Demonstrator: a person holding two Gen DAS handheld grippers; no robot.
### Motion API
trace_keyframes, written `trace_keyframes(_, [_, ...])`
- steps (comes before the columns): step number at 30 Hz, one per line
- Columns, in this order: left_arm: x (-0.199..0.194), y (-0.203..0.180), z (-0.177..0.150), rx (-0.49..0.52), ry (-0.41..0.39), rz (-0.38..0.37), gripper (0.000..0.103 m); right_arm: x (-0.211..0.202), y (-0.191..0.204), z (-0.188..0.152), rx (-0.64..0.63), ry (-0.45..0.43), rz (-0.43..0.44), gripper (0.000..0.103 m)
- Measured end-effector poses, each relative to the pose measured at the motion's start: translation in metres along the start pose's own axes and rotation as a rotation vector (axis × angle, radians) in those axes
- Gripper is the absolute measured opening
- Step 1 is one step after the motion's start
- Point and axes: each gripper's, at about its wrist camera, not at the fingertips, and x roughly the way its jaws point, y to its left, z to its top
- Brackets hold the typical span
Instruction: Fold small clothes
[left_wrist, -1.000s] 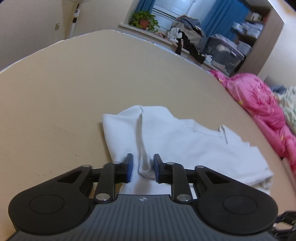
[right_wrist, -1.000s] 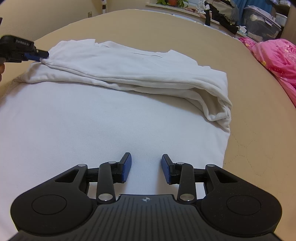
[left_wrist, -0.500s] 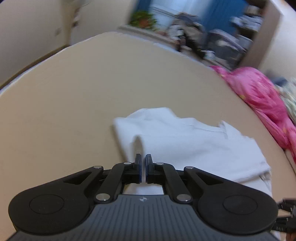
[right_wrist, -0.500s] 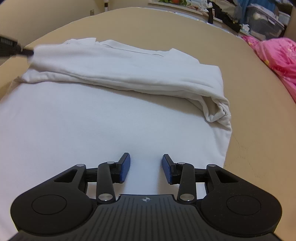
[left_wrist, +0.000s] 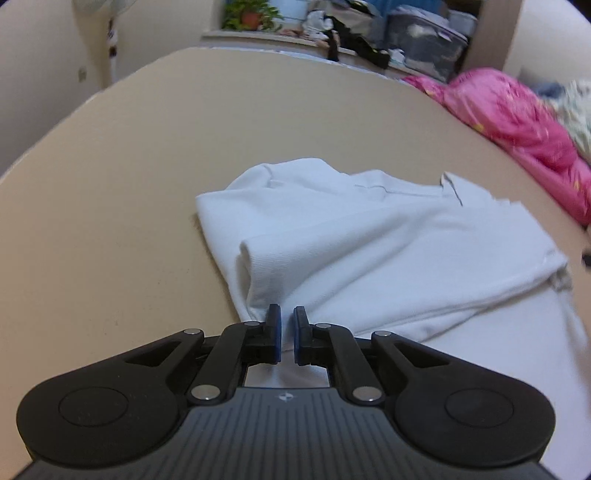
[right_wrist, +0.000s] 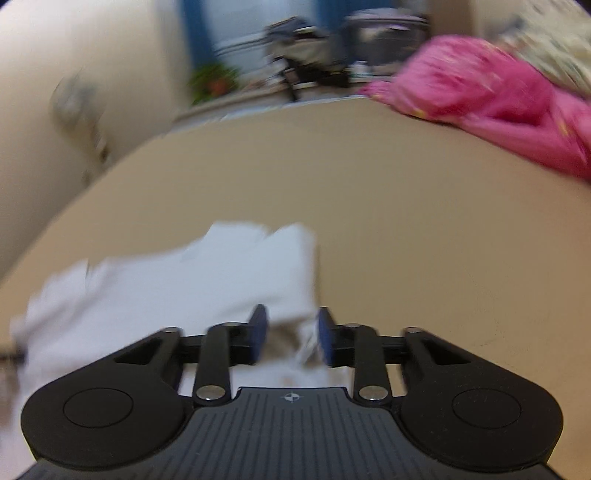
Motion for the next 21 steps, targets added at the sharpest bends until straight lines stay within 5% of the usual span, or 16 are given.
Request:
trace_keyframes(6, [0.006,-0.001,0.006,-0.013,0.008,-0.014,0.007,0.045,-0.032,0.009,0.197,0.067,0.108,0.027])
trace_keyframes(9, [-0.007,0.018,0.013,-0.074,0.002,-0.022,0.007,0.062,-0.037,0.002,0.13,0.182,0.017,0.022])
trace_keyframes(12, [-0.021,0.024,0.021,-0.098,-0.042,0.0,0.009,0.049,-0.05,0.006,0.199,0.194,0.024,0.015])
trace_keyframes(16, [-0.032,0.024,0.031,-0.106,-0.107,-0.016,0.011,0.038,-0.057,0.006,0.162,0.21,-0.209,0.006])
trace_keyframes(21, [-0.016,0.027,0.025,-0.094,-0.04,-0.018,0.017,0.026,-0.039,0.023,0.18,0.023,0.047,0.006])
